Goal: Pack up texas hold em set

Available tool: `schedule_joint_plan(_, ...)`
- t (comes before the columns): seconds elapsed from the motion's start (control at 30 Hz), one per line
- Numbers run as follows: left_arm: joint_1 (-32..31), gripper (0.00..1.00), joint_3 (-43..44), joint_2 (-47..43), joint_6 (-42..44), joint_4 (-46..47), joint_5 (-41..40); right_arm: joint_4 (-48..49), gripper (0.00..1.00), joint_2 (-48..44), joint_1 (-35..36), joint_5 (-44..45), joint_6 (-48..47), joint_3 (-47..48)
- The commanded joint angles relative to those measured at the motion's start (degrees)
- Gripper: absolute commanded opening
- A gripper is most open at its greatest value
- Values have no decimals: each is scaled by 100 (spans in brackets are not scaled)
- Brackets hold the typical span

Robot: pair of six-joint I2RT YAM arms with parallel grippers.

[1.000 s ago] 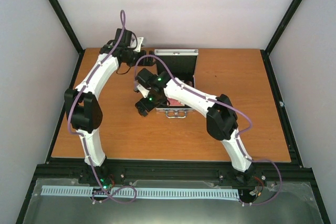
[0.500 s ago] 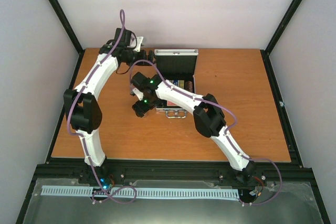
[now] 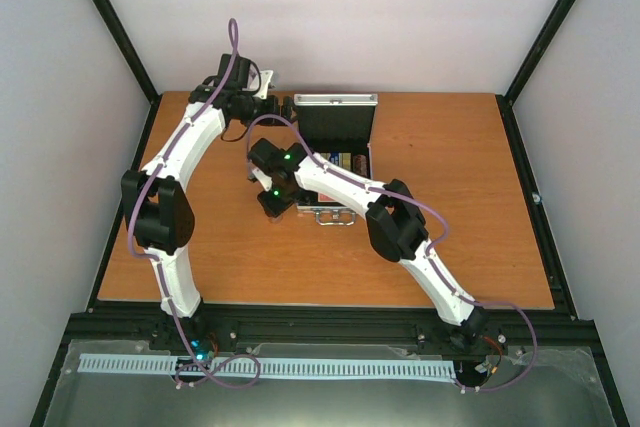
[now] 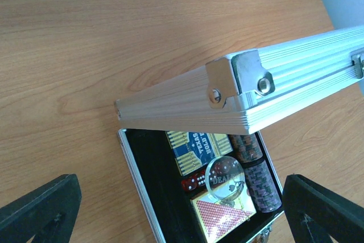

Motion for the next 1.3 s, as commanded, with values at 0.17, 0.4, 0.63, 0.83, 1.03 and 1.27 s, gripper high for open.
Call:
schedule_joint_plan(0.17,51,100,-70,-231,33,52,69,93,21,-303,7,375,-127,-282)
schedule_joint_plan(0.4,51,100,-113,-277,25,69,62,143,11,-1061,-11,658,-99,-577)
schedule_joint_plan(0.63,51,100,-152,-299,24,83,76,514,11,-1994,-101,1570,-111,-1291)
schedule_joint_plan(0.83,51,100,-244,-284,18,140,83,1212,10,-2033,-288,2106,-457,-1707)
schedule_joint_plan(1.03,51,100,-315,-277,26,138,40,2317,10,-1813,-467,2555,-995,-2218)
schedule_joint_plan(1.27,51,100,-262,-203,39,111,17,2889,10,-1573,-798,2500,-1147,-2156)
